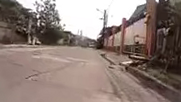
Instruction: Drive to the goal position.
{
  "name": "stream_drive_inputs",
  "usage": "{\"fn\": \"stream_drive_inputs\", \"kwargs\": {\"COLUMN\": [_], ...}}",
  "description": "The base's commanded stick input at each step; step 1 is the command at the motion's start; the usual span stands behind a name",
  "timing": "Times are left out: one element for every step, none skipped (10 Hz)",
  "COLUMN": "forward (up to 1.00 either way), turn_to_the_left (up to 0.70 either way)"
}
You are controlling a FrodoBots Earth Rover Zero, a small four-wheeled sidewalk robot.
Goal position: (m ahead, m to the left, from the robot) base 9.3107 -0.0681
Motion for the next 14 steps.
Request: {"fn": "stream_drive_inputs", "kwargs": {"forward": [1.00, 1.00, 1.00, 1.00, 1.00, 1.00, 1.00, 1.00, 1.00, 1.00, 1.00, 1.00, 1.00, 1.00], "turn_to_the_left": [0.00, 0.00, 0.00, 0.00, 0.00, 0.00, 0.00, 0.00, 0.00, 0.00, 0.00, 0.00, 0.00, 0.00]}}
